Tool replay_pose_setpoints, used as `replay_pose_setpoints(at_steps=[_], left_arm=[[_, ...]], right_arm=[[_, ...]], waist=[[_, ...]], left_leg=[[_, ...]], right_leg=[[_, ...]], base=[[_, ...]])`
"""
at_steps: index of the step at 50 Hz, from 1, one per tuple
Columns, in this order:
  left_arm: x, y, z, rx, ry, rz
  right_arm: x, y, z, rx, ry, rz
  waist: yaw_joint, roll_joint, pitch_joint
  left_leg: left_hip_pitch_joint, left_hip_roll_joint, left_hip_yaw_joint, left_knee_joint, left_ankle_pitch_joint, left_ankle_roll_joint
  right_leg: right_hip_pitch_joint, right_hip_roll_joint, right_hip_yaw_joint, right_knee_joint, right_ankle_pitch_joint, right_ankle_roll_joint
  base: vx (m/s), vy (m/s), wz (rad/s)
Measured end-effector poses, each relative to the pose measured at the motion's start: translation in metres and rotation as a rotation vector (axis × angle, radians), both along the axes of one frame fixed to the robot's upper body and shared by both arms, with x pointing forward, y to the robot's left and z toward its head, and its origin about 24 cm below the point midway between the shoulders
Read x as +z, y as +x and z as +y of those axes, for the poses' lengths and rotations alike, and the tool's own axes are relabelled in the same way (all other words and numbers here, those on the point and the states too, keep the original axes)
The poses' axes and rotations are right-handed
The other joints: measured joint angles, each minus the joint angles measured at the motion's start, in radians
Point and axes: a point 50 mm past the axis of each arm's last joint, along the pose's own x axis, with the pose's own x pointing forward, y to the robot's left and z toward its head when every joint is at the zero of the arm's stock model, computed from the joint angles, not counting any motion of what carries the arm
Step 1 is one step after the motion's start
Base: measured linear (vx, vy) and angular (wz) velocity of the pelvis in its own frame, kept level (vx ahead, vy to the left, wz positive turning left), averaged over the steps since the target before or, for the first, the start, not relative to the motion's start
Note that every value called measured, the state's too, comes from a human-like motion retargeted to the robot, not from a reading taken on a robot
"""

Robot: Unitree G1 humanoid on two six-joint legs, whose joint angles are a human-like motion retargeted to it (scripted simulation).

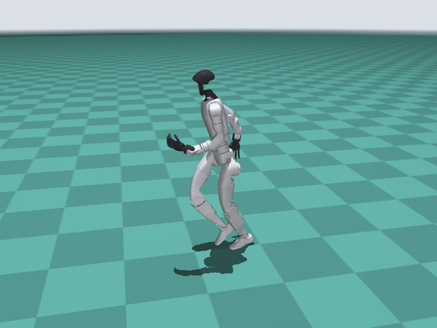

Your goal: Walk run

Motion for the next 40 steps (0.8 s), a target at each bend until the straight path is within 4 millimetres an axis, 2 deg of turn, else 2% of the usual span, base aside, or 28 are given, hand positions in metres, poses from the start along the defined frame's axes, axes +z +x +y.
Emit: replay_pose_setpoints(at_steps=[2,5,7,8,10,12,13,14,15,17,18,20,22,23,25,27,28,29,30,32,33,34,35,36,37,38,40], left_arm=[[-0.013,-0.009,0.005,-0.008,-0.059,0.054],[-0.038,-0.029,0.015,0.013,-0.166,0.170],[-0.048,-0.044,0.021,0.053,-0.194,0.206],[-0.049,-0.049,0.023,0.065,-0.190,0.209],[-0.051,-0.056,0.026,0.079,-0.178,0.216],[-0.054,-0.064,0.027,0.084,-0.179,0.233],[-0.058,-0.071,0.029,0.095,-0.180,0.251],[-0.070,-0.085,0.031,0.105,-0.184,0.301],[-0.083,-0.105,0.033,0.114,-0.190,0.367],[-0.101,-0.111,0.008,-0.006,-0.236,0.478],[-0.106,-0.113,0.004,-0.023,-0.244,0.512],[-0.112,-0.120,0.008,-0.027,-0.217,0.551],[-0.115,-0.121,0.011,-0.049,-0.177,0.571],[-0.116,-0.119,0.014,-0.048,-0.163,0.574],[-0.118,-0.119,0.017,-0.048,-0.136,0.583],[-0.111,-0.109,0.020,-0.035,-0.088,0.553],[-0.104,-0.102,0.024,-0.018,-0.052,0.517],[-0.096,-0.093,0.027,0.000,-0.012,0.477],[-0.087,-0.085,0.028,0.019,0.030,0.433],[-0.066,-0.067,0.025,0.051,0.080,0.349],[-0.056,-0.059,0.023,0.067,0.097,0.305],[-0.051,-0.053,0.014,0.055,0.090,0.274],[-0.049,-0.048,0.002,0.030,0.071,0.252],[-0.041,-0.035,0.017,0.068,0.020,0.214],[-0.035,-0.025,0.024,0.085,-0.030,0.179],[-0.031,-0.018,0.016,0.066,-0.058,0.153],[-0.026,-0.020,-0.005,0.050,-0.092,0.108]], right_arm=[[0.015,-0.017,-0.017,-0.047,-0.128,-0.022],[0.033,-0.011,-0.049,-0.134,-0.359,-0.144],[0.035,0.019,-0.059,-0.164,-0.446,-0.269],[0.033,0.044,-0.060,-0.176,-0.461,-0.349],[0.031,0.107,-0.058,-0.193,-0.465,-0.532],[0.039,0.176,-0.053,-0.186,-0.444,-0.744],[0.046,0.208,-0.046,-0.167,-0.418,-0.839],[0.051,0.234,-0.035,-0.157,-0.390,-0.907],[0.055,0.256,-0.023,-0.149,-0.362,-0.958],[0.085,0.309,-0.029,-0.312,-0.335,-1.157],[0.104,0.334,-0.017,-0.310,-0.265,-1.272],[0.138,0.365,0.014,-0.224,-0.110,-1.444],[0.169,0.376,0.022,-0.080,-0.058,-1.567],[0.183,0.379,0.026,0.012,-0.042,-1.610],[0.199,0.378,0.030,0.205,-0.056,-1.637],[0.205,0.373,0.022,0.348,-0.135,-1.601],[0.206,0.372,0.019,0.379,-0.178,-1.581],[0.203,0.369,0.018,0.378,-0.216,-1.561],[0.198,0.366,0.017,0.363,-0.251,-1.542],[0.172,0.357,0.026,0.335,-0.262,-1.455],[0.154,0.347,0.032,0.349,-0.236,-1.391],[0.125,0.327,0.030,0.372,-0.219,-1.268],[0.093,0.297,0.024,0.396,-0.195,-1.113],[0.070,0.274,0.027,0.446,-0.128,-0.984],[0.052,0.248,0.028,0.466,-0.065,-0.873],[0.042,0.223,0.024,0.437,-0.027,-0.796],[0.039,0.169,0.005,0.286,-0.052,-0.701]], waist=[[-0.095,0.047,-0.015],[-0.258,0.127,-0.014],[-0.299,0.132,0.031],[-0.296,0.123,0.043],[-0.252,0.087,0.044],[-0.265,0.018,0.021],[-0.236,0.001,-0.009],[-0.184,-0.014,-0.037],[-0.122,-0.028,-0.064],[0.035,-0.003,-0.092],[0.066,-0.016,-0.109],[0.144,-0.030,-0.149],[0.181,-0.075,-0.150],[0.233,-0.109,-0.150],[0.323,-0.176,-0.114],[0.378,-0.216,-0.049],[0.381,-0.210,-0.022],[0.361,-0.189,-0.002],[0.329,-0.161,0.015],[0.314,-0.097,0.025],[0.291,-0.076,0.002],[0.287,-0.063,-0.024],[0.293,-0.054,-0.051],[0.245,-0.064,-0.082],[0.213,-0.066,-0.109],[0.214,-0.053,-0.126],[0.170,-0.046,-0.180]], left_leg=[[0.164,0.032,-0.068,-0.171,0.300,-0.132],[0.364,0.096,-0.211,-0.340,0.936,-0.319],[0.400,0.202,-0.044,-0.115,0.936,-0.367],[0.414,0.178,-0.104,-0.013,0.936,-0.364],[0.445,0.030,-0.197,0.119,0.936,-0.403],[0.436,-0.056,-0.132,0.254,0.929,-0.391],[0.386,-0.065,-0.050,0.350,0.906,-0.351],[0.330,-0.095,0.011,0.463,0.862,-0.312],[0.270,-0.134,0.061,0.584,0.806,-0.272],[-0.030,-0.075,0.024,0.857,0.624,-0.233],[-0.128,-0.020,0.062,0.860,0.556,-0.157],[-0.288,0.063,0.139,0.734,0.467,-0.020],[-0.392,0.070,0.196,0.485,0.429,0.059],[-0.407,0.079,0.272,0.317,0.413,0.067],[-0.352,0.004,0.322,-0.066,0.384,0.048],[-0.290,-0.105,0.205,-0.334,0.322,-0.064],[-0.261,-0.116,0.159,-0.418,0.301,-0.146],[-0.224,-0.112,0.129,-0.458,0.275,-0.173],[-0.182,-0.101,0.107,-0.478,0.246,-0.173],[-0.157,-0.051,0.064,-0.347,0.352,-0.029],[-0.178,-0.026,0.071,-0.212,0.338,0.083],[-0.196,-0.057,-0.051,-0.091,0.296,0.099],[-0.212,-0.116,-0.238,0.022,0.241,0.069],[-0.216,-0.053,-0.073,0.107,0.149,0.099],[-0.198,-0.020,0.028,0.155,0.077,0.117],[-0.138,-0.046,0.002,0.128,0.045,0.114],[0.018,-0.082,-0.063,0.001,0.077,0.083]], right_leg=[[-0.064,-0.060,-0.012,-0.242,0.004,0.036],[-0.072,-0.062,0.037,-0.687,0.039,0.116],[0.010,0.006,0.142,-0.913,-0.028,0.197],[0.045,0.006,0.155,-0.980,-0.041,0.204],[0.124,-0.032,0.082,-1.011,-0.109,0.156],[0.175,-0.092,0.052,-0.934,0.008,0.005],[0.165,-0.075,0.069,-0.840,-0.034,-0.093],[0.174,-0.027,0.151,-0.732,-0.123,-0.116],[0.192,0.036,0.264,-0.618,-0.235,-0.100],[0.284,0.069,0.190,-0.620,-0.288,-0.126],[0.355,0.086,0.208,-0.654,-0.308,-0.126],[0.506,0.145,0.241,-0.776,-0.237,-0.105],[0.642,0.145,0.170,-0.917,0.091,-0.037],[0.711,0.128,0.155,-0.971,0.287,0.013],[0.811,0.071,0.171,-0.885,0.493,0.162],[0.872,-0.003,0.100,-0.662,0.493,0.248],[0.896,0.025,0.142,-0.578,0.493,0.251],[0.911,0.088,0.171,-0.514,0.493,0.232],[0.922,0.169,0.193,-0.459,0.493,0.202],[0.917,0.199,0.095,-0.334,0.493,0.160],[0.896,0.204,0.017,-0.305,0.493,0.123],[0.860,0.169,-0.042,-0.219,0.447,0.090],[0.816,0.114,-0.092,-0.106,0.377,0.058],[0.665,0.098,-0.019,0.000,0.284,0.075],[0.533,0.094,0.043,0.065,0.197,0.088],[0.438,0.114,0.080,0.044,0.123,0.094],[0.318,0.015,0.047,-0.095,-0.019,0.115]], base=[[2.15,-0.78,1.19],[2.28,-0.89,0.89],[2.18,-0.85,-0.64],[2.59,-1.10,-1.34],[2.66,-1.06,-1.44],[2.05,-0.67,-0.74],[2.44,-0.99,-1.78],[2.95,-1.24,-2.79],[2.97,-1.01,-2.48],[2.49,-0.55,-1.32],[2.12,-0.45,-1.01],[2.23,-0.45,-0.99],[2.46,-0.38,-0.41],[2.23,-0.41,-1.23],[2.74,-0.41,-1.47],[2.79,-0.38,-0.56],[2.20,-0.39,0.31],[2.08,-0.40,0.97],[2.41,-0.42,0.84],[2.54,-0.55,0.23],[2.65,-0.39,0.18],[2.94,0.00,0.35],[2.92,0.14,0.33],[2.60,-0.04,0.25],[2.09,-0.35,0.10],[2.33,-0.38,0.45],[2.72,-0.49,1.21]])
